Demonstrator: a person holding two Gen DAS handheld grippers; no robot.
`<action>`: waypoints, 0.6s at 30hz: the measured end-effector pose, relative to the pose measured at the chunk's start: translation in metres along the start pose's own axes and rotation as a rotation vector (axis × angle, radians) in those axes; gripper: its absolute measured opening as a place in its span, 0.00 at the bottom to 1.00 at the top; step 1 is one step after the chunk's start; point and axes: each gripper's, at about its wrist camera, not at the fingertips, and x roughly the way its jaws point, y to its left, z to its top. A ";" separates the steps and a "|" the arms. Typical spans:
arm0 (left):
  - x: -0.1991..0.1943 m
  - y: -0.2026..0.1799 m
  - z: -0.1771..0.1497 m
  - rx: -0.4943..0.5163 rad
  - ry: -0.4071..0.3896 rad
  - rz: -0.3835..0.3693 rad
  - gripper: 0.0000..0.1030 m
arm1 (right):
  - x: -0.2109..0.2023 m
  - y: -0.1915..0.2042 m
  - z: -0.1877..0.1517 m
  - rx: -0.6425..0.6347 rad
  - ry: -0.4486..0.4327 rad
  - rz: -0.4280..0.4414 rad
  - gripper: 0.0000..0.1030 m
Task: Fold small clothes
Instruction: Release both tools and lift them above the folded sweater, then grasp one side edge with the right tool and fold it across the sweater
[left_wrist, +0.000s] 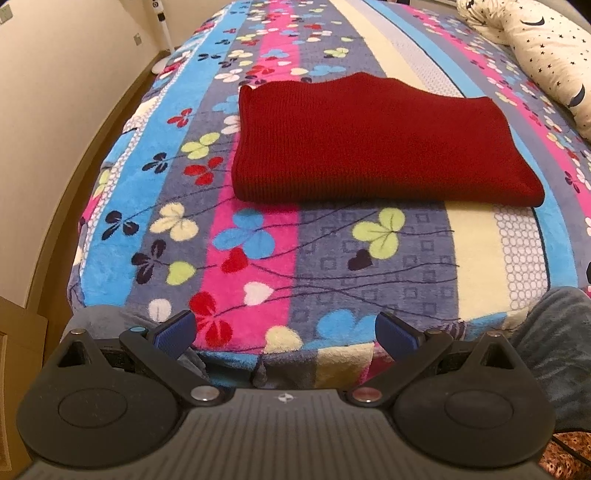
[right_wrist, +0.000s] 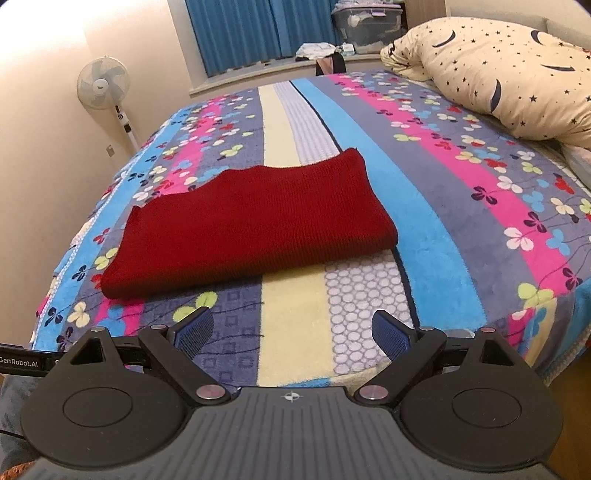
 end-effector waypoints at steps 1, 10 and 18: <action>0.003 0.000 0.002 -0.001 0.006 0.000 1.00 | 0.003 0.000 0.001 0.003 0.007 -0.001 0.90; 0.032 0.002 0.022 -0.004 0.057 0.018 1.00 | 0.047 -0.024 0.016 0.158 0.053 0.051 0.90; 0.066 0.022 0.051 -0.057 0.101 0.063 1.00 | 0.117 -0.084 0.034 0.546 0.049 0.086 0.90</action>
